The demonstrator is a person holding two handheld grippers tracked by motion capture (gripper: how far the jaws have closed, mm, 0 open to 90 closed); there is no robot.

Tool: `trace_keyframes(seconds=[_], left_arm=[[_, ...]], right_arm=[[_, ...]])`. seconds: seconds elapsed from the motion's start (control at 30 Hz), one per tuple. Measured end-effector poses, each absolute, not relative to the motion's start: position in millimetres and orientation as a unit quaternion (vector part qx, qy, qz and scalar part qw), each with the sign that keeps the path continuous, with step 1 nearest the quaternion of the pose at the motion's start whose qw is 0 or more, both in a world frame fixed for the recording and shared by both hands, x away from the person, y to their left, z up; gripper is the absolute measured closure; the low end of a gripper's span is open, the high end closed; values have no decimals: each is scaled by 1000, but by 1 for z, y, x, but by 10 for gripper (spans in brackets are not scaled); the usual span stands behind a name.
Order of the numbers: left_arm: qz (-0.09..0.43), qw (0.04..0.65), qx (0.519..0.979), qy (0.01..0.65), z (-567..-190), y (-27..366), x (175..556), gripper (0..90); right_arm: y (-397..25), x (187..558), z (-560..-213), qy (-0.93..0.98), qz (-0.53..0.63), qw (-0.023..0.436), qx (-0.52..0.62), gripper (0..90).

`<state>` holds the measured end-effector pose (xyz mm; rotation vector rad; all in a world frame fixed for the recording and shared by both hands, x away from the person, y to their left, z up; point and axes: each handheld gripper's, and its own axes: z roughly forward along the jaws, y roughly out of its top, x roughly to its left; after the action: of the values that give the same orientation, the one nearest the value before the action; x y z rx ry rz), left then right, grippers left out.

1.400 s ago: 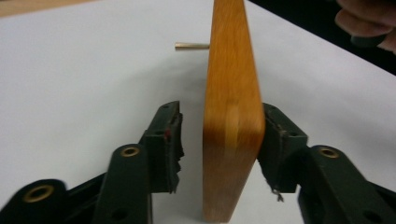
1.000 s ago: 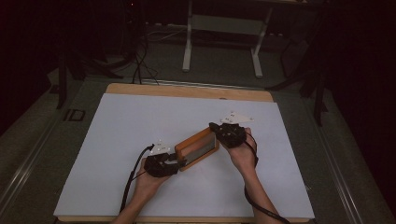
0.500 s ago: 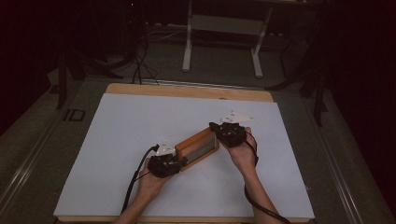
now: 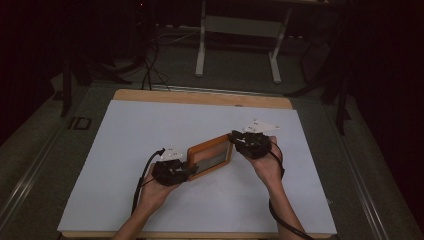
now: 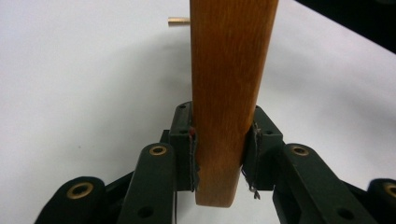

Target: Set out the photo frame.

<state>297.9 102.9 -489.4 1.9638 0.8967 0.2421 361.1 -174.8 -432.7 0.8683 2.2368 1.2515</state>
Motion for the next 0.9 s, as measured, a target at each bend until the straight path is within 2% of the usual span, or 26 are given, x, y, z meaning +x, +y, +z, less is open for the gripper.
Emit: trace_keyframes(seconds=[0.2, 0.43, 0.67, 0.9], left_arm=[[97, 452, 818, 343, -469, 103, 303, 691], [88, 443, 834, 318, -443, 103, 312, 692], [73, 437, 843, 304, -429, 101, 320, 692], [56, 437, 849, 290, -423, 104, 322, 691]], right_arm=[[-180, 358, -427, 817, 450, 210, 292, 652], [-187, 354, -423, 818, 456, 210, 282, 622], [-190, 351, -429, 828, 459, 190, 258, 577], [-186, 349, -431, 837, 457, 181, 239, 465]])
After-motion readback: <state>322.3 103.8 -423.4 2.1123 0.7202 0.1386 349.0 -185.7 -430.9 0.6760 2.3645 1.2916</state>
